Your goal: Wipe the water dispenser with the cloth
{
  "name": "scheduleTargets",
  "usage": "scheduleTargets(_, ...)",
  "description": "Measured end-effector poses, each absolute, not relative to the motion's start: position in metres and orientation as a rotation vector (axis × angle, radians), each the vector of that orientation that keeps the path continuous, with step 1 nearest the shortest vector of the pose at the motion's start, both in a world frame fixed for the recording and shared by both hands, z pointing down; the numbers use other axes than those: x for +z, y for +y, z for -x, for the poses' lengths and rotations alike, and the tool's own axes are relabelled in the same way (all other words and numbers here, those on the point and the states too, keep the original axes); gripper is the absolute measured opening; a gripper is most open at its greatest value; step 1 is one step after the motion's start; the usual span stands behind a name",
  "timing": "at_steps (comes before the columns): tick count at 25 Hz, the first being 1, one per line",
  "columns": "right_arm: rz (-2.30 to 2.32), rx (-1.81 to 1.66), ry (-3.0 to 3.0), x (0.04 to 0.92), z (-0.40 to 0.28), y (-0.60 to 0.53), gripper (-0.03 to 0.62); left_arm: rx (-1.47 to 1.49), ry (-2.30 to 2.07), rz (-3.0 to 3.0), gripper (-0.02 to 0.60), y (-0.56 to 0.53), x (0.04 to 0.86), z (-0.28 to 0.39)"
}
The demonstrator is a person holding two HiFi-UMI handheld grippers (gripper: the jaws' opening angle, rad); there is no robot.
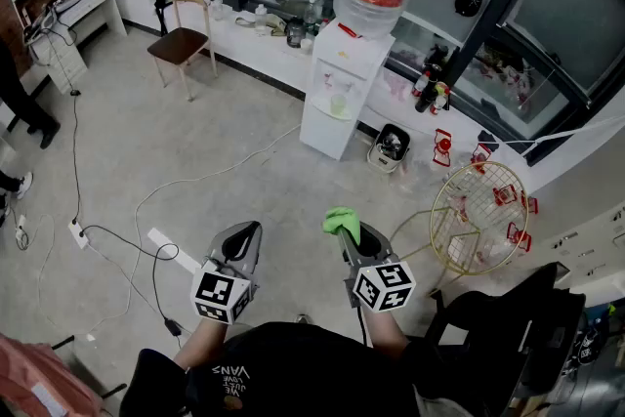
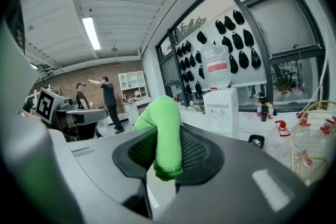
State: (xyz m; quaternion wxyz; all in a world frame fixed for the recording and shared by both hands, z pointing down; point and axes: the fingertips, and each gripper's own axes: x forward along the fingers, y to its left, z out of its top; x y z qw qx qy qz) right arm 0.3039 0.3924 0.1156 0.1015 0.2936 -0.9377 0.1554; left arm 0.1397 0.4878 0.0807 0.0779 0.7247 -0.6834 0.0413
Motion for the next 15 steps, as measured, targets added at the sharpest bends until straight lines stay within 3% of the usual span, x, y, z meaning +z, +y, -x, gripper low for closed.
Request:
scheduleTargets(7, -0.808, 0.5, -2.798, 0.116, -0.347, 0.378, 0.109, 0.133, -2.115, -2.133, 0.002, 0.482, 0.081, -0.184)
scheduleTargets(15, -0.831, 0.536, -2.804, 0.121, -0.345, 0.361, 0.109, 0.144, -2.086, -2.115, 0.003, 0.462, 0.096, -0.181)
